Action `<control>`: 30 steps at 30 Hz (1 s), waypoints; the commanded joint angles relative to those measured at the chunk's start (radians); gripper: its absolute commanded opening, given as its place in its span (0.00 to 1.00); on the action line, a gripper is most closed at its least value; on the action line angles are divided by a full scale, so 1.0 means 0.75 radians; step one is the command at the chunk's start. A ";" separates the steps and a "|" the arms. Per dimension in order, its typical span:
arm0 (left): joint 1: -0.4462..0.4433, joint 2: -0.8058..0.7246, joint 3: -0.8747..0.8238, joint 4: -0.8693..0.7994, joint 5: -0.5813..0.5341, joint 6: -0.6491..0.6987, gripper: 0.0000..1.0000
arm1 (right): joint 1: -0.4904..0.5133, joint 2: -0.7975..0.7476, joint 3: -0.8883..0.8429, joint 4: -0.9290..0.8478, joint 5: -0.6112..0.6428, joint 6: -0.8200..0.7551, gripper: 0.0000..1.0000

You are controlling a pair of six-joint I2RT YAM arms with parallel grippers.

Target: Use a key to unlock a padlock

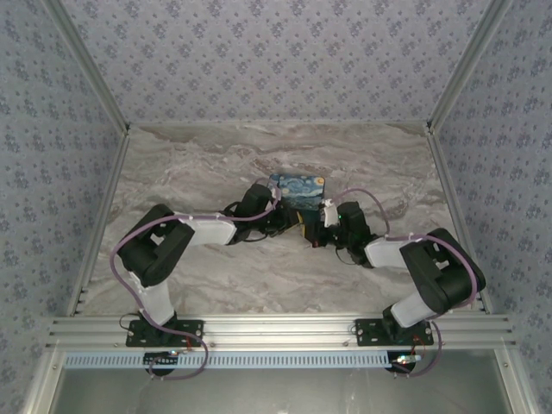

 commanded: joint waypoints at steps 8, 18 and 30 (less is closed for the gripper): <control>-0.008 0.043 -0.006 0.049 0.025 -0.003 0.31 | 0.099 0.058 -0.044 0.201 0.000 0.166 0.00; 0.017 -0.060 -0.100 0.046 -0.042 -0.015 0.51 | 0.132 0.025 -0.060 0.181 0.055 0.379 0.00; 0.019 -0.132 -0.266 0.251 -0.121 -0.210 0.58 | 0.118 -0.001 -0.060 0.211 0.027 0.588 0.00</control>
